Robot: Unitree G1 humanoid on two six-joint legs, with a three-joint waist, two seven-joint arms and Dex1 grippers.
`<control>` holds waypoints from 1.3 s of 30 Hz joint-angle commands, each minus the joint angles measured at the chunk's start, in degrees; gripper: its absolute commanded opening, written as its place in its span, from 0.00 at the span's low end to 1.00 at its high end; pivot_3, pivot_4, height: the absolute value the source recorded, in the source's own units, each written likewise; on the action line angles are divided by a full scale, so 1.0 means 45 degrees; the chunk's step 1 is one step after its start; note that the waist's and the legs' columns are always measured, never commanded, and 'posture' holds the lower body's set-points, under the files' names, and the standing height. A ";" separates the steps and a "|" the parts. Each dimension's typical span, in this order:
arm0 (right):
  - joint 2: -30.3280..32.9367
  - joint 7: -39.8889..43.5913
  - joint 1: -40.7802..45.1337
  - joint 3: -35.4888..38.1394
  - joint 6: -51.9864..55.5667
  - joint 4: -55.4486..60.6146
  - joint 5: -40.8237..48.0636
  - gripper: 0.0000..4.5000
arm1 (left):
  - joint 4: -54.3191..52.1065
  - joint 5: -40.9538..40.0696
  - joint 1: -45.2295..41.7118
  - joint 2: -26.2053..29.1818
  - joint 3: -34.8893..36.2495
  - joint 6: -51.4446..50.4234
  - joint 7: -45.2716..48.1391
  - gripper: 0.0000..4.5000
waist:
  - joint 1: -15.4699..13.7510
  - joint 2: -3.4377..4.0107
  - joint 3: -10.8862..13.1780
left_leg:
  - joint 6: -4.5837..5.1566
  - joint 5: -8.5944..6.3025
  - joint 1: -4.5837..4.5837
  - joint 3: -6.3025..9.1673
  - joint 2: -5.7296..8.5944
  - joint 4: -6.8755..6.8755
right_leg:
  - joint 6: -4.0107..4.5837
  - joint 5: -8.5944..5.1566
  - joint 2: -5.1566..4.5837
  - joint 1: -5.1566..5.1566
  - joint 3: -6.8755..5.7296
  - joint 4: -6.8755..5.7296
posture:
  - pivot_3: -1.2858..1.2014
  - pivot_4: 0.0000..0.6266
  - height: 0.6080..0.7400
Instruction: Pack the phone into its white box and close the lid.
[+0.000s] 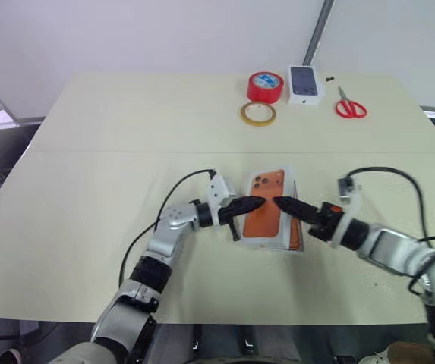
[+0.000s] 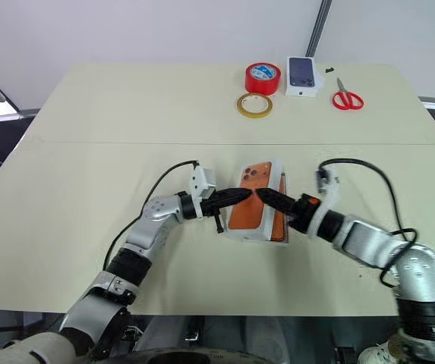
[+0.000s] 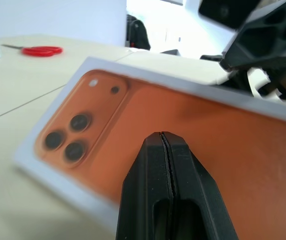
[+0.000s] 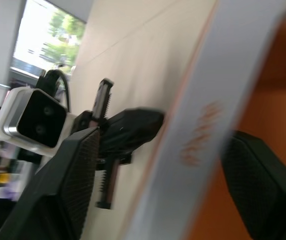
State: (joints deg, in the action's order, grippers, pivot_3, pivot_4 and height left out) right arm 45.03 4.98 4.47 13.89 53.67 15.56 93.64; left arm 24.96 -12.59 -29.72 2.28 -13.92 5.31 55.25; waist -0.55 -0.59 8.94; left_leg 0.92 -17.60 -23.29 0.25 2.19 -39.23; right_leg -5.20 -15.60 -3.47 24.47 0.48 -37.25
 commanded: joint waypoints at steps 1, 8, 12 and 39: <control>0.1484 0.2783 -0.0615 0.0915 -0.0361 0.0323 -0.2641 0.86 | 0.0204 0.0030 -0.0384 -0.0412 -0.0075 0.0294 0.0017 0.00 | -0.0048 -0.0001 -0.0001 | 0.0000 0.0000 0.0000 -0.0001 0.0000 0.0000 | 0.0000 0.0000 0.0001 0.0000 -0.0001 0.0001 | 0.52 0.24 1.00; 0.0607 0.3017 -0.0220 -0.0248 -0.2160 0.0559 -0.6908 0.81 | -0.0104 -0.0330 -0.0533 0.0104 0.0408 -0.0221 0.0414 0.00 | -0.0007 0.0008 -0.0008 | 0.0000 0.0000 0.0015 -0.0003 -0.0002 0.0000 | -0.0001 0.0000 0.0007 -0.0003 0.0003 -0.0010 | 0.52 0.24 1.00; -0.0282 0.2715 0.0181 -0.1017 -0.3274 0.1019 -0.9219 0.44 | 0.0025 -0.0326 -0.0829 0.0855 0.0921 -0.0801 0.0145 0.00 | -0.0009 0.0010 -0.0008 | -0.0003 0.0002 0.0012 0.0000 -0.0005 -0.0001 | -0.0001 0.0001 0.0009 -0.0003 0.0004 -0.0009 | 0.52 0.24 1.00; -0.1017 0.4869 -0.0009 -0.1767 -0.5103 0.0750 -1.5109 0.01 | 0.0880 -0.0732 -0.1741 -0.0010 0.1171 -0.5405 0.0023 0.00 | -0.0059 0.0011 -0.0010 | -0.0020 0.0011 0.0014 0.0002 0.0017 -0.0012 | -0.0003 0.0002 0.0001 -0.0004 0.0003 -0.0016 | 0.52 0.24 1.00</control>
State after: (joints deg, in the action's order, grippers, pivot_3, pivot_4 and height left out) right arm 40.22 25.79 4.76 4.70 31.97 17.80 26.07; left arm 30.63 -15.46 -36.83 3.53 -7.61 -19.22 54.84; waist -0.81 -0.54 8.89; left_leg 0.83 -17.55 -23.23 0.26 2.28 -39.28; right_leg -5.21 -15.60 -3.48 24.46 0.49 -37.32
